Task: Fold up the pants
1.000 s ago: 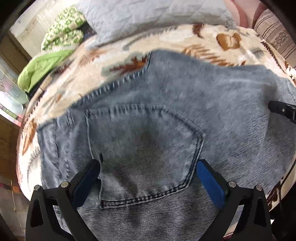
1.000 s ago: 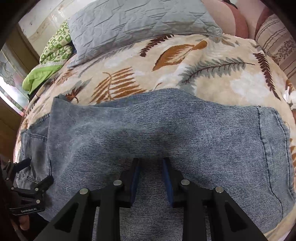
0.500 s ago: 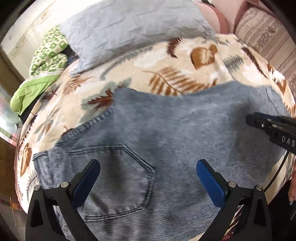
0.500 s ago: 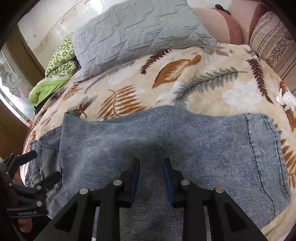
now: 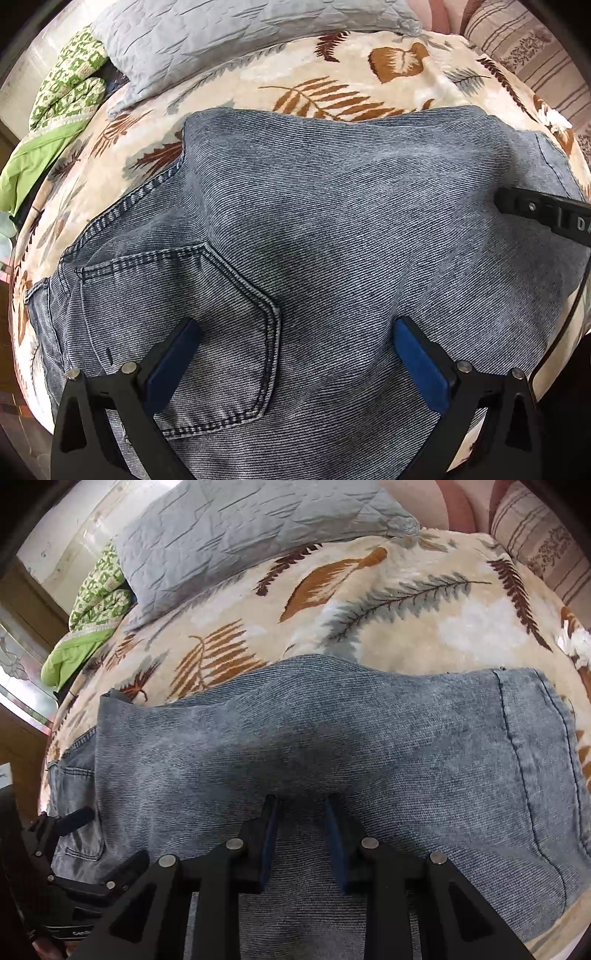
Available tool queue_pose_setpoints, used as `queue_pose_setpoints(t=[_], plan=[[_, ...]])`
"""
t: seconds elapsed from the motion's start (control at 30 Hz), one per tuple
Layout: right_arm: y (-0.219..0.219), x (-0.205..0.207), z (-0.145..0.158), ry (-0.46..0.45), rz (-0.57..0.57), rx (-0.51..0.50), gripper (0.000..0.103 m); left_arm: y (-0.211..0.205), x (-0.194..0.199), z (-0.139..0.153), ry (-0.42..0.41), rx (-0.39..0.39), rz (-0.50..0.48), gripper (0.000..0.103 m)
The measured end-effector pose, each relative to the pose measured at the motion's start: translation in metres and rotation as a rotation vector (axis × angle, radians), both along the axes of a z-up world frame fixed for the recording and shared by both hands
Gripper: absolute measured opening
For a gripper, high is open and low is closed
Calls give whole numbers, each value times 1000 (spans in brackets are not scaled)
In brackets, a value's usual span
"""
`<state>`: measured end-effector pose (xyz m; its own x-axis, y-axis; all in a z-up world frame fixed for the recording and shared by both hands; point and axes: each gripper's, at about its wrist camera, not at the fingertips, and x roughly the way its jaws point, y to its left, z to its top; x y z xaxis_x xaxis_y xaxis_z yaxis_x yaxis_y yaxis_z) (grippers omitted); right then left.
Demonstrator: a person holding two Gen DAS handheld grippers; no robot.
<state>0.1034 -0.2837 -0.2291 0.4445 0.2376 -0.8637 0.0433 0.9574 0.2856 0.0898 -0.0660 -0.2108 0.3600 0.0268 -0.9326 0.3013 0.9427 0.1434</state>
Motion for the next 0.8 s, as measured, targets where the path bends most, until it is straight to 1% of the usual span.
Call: queue_pose_setpoints(t=[0.17, 0.27, 0.37, 0.43, 0.53, 0.67, 0.8], plan=[[0, -1, 1, -13, 2, -5, 29, -2, -3, 1, 14, 15, 11, 103], [-4, -3, 7, -32, -8, 8, 29, -6, -10, 10, -11, 32, 7, 103], [-12, -8, 15, -69, -48, -8, 29, -10, -15, 23, -40, 11, -8, 103], [-20, -11, 21, -92, -80, 0, 29, -13, -15, 30, -50, -1, -18, 103], [-31, -16, 26, -99, -111, 8, 29, -20, -15, 37, -56, -10, -41, 103], [-42, -19, 27, -88, -133, 31, 29, -32, -16, 35, -48, -9, -69, 103], [-43, -19, 25, -76, -132, 30, 29, -44, -16, 25, -26, -12, -93, 103]])
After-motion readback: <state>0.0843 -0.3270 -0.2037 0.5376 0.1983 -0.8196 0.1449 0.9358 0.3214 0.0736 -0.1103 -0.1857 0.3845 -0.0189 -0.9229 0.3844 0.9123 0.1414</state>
